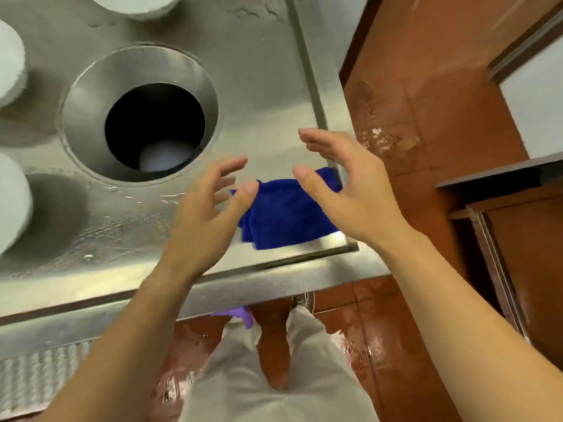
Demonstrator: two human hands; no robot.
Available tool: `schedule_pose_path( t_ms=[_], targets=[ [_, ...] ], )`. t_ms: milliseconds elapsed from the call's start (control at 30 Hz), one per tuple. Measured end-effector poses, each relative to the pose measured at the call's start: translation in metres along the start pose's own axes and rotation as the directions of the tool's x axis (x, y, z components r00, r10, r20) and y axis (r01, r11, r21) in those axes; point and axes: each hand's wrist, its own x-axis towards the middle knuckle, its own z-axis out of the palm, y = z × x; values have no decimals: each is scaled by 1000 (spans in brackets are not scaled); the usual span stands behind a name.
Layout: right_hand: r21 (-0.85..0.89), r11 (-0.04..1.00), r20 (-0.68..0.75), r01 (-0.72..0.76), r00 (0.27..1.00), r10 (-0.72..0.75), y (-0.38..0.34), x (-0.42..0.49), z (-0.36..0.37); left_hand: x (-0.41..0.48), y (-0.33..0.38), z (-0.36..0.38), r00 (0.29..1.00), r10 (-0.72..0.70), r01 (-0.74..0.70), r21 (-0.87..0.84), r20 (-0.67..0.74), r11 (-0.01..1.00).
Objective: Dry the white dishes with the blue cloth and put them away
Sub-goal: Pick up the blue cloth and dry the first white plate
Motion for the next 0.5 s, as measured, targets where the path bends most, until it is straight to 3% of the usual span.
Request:
schedule_pose_path(
  t_ms=[133, 233, 367, 500],
  targets=[
    [-226, 974, 254, -20, 964, 79, 55, 22, 9, 10, -39, 39, 975, -221, 224, 155, -36, 962],
    [-381, 924, 437, 22, 885, 159, 82, 29, 20, 18, -58, 52, 960, -270, 280, 250, -72, 927],
    [-538, 834, 442, 126, 884, 152, 99, 33, 34, 27, -72, 55, 948, -296, 319, 300, -120, 899],
    [-590, 791, 459, 164, 874, 161, 98, 43, 38, 32, -62, 54, 950, -311, 300, 415, -43, 859]
  ],
)
